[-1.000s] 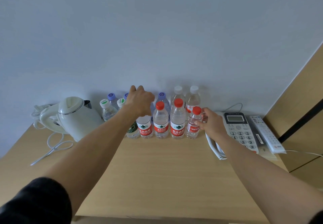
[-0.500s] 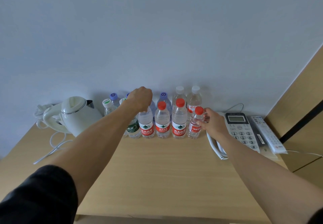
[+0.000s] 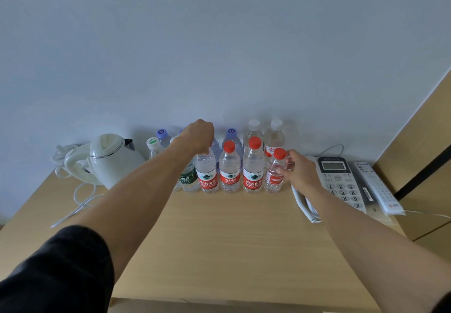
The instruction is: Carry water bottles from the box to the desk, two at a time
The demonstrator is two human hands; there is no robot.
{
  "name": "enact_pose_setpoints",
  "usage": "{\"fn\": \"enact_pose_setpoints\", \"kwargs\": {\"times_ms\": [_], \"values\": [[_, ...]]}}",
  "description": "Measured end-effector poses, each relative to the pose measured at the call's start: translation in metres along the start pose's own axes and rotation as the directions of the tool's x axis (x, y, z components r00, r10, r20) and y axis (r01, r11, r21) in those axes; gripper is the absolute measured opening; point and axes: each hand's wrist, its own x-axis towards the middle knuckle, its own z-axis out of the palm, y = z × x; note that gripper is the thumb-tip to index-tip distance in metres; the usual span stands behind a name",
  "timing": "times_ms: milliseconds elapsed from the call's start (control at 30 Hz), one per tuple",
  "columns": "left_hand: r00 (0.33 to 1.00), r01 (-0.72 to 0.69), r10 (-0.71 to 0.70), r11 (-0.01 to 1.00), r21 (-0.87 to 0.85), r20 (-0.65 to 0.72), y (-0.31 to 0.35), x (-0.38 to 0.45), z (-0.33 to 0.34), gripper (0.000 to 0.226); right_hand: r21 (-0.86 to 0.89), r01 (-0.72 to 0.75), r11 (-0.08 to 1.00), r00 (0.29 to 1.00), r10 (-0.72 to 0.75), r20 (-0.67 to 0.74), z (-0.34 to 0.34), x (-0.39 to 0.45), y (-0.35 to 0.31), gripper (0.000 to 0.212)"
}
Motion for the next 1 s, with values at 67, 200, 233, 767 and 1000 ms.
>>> {"fn": "enact_pose_setpoints", "kwargs": {"times_ms": [67, 200, 233, 767, 1000], "values": [[1.000, 0.000, 0.000, 1.000, -0.007, -0.001, -0.0006, 0.0009, 0.0005, 0.029, -0.004, 0.002, 1.000, 1.000, -0.002, -0.002, 0.0000, -0.0001, -0.0003, 0.040], [1.000, -0.002, 0.002, 1.000, -0.023, 0.000, -0.0027, 0.0028, 0.0028, 0.030, -0.007, 0.003, 1.000, 1.000, -0.003, 0.002, 0.0006, -0.0006, -0.0008, 0.042], [1.000, -0.005, 0.005, 1.000, -0.025, 0.001, -0.0029, 0.0029, 0.0030, 0.030, -0.010, 0.004, 1.000, 1.000, -0.004, -0.001, 0.0008, -0.0006, -0.0010, 0.042], [1.000, -0.008, 0.007, 0.999, -0.033, -0.017, -0.0043, 0.0043, 0.0064, 0.028, 0.012, -0.003, 1.000, 1.000, 0.003, 0.001, 0.0024, -0.0001, -0.0024, 0.042], [1.000, -0.010, 0.009, 0.999, -0.032, -0.022, -0.0035, 0.0041, 0.0060, 0.030, -0.005, 0.004, 1.000, 1.000, -0.004, 0.003, 0.0032, 0.0004, -0.0020, 0.042]]}}
